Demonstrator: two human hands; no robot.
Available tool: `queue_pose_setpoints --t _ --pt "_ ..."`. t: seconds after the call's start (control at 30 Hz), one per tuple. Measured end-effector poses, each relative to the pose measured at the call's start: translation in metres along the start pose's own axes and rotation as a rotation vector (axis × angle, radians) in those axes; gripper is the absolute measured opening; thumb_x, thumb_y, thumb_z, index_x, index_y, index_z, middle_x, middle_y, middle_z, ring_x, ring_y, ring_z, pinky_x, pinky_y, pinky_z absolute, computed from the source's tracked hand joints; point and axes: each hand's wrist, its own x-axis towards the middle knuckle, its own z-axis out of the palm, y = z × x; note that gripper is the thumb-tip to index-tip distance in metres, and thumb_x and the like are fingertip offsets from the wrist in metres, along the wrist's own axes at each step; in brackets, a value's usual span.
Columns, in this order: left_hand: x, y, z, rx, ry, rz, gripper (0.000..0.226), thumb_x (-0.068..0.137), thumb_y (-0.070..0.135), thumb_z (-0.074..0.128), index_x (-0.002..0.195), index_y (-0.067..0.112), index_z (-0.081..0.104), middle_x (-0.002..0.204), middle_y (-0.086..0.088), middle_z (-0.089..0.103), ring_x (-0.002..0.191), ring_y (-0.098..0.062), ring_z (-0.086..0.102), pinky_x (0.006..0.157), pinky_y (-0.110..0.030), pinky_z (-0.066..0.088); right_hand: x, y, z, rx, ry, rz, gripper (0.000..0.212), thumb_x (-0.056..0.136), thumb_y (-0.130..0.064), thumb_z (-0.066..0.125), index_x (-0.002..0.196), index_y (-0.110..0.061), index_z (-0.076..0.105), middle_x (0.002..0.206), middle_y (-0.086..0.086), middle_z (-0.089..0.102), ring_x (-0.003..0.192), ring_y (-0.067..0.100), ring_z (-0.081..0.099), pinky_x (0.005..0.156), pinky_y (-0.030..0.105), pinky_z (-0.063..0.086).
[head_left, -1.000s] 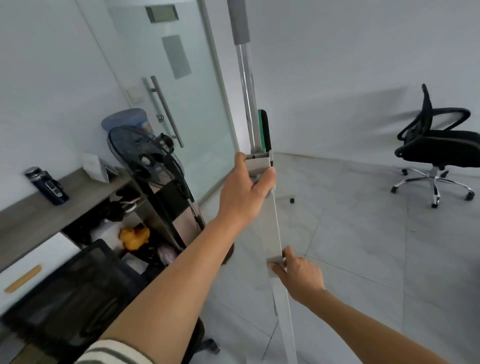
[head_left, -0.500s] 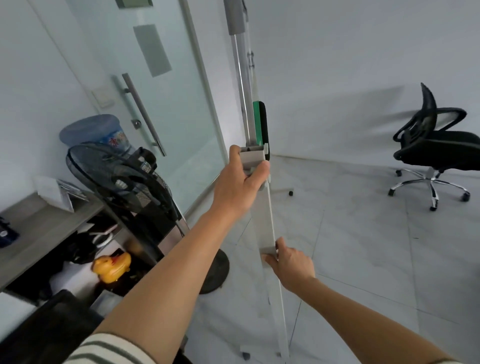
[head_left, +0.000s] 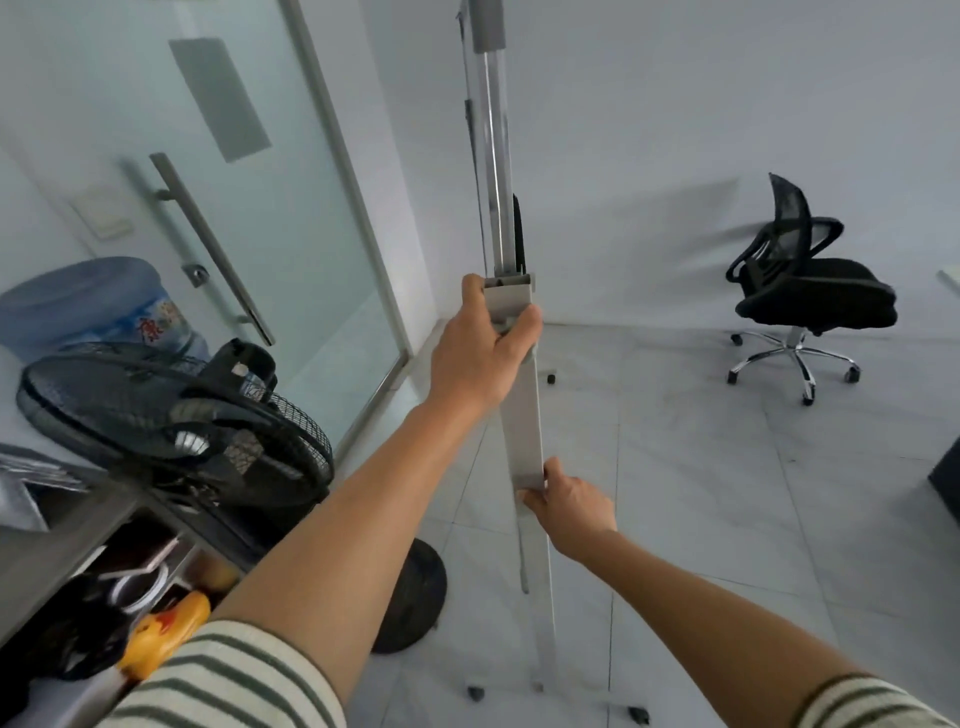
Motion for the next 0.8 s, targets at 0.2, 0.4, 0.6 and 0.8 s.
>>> queue_pose_setpoints --t 0.2,0.4,0.6,0.8 --pt "0.029 -0.039 -0.036 -0.075 -0.020 -0.024 0.043 0.079 0.049 0.053 0.104 0.017 0.043 0.068 0.011 0.063 0.077 -0.028 0.067 0.075 -0.054 0.055 0.043 -0.042 0.017 -0.010 -0.031 -0.011 0.036 0.094 -0.051 0.043 0.100 -0.015 0.039 0.095 0.013 0.068 0.082 0.036 0.065 0.058 0.037 0.043" --pt "0.039 -0.060 -0.049 -0.114 0.054 -0.046 0.040 0.078 0.054 0.054 0.097 0.021 0.047 0.077 0.007 0.060 0.077 -0.027 0.065 0.075 -0.055 0.055 0.066 -0.057 0.028 0.008 -0.048 -0.067 0.037 0.094 -0.052 0.044 0.102 -0.015 0.039 0.091 0.011 0.068 0.075 0.033 0.065 0.059 0.039 0.052" --pt "0.021 -0.059 -0.023 -0.143 0.292 -0.057 0.038 0.080 0.058 0.048 0.085 0.020 0.047 0.067 0.012 0.052 0.058 -0.002 0.051 0.060 -0.023 0.046 0.080 -0.031 0.022 0.063 -0.188 -0.189 0.031 0.094 -0.048 0.046 0.110 -0.021 0.042 0.112 0.003 0.069 0.087 0.028 0.066 0.064 0.033 0.048" --pt "-0.019 -0.057 0.022 -0.056 0.564 -0.190 0.010 0.095 0.038 0.049 0.100 0.029 0.049 0.091 0.006 0.055 0.079 0.002 0.054 0.072 -0.018 0.048 0.088 0.082 -0.022 0.110 -0.388 -0.262 0.027 0.092 -0.045 0.050 0.111 -0.026 0.053 0.110 -0.007 0.070 0.083 0.016 0.066 0.066 0.027 0.045"
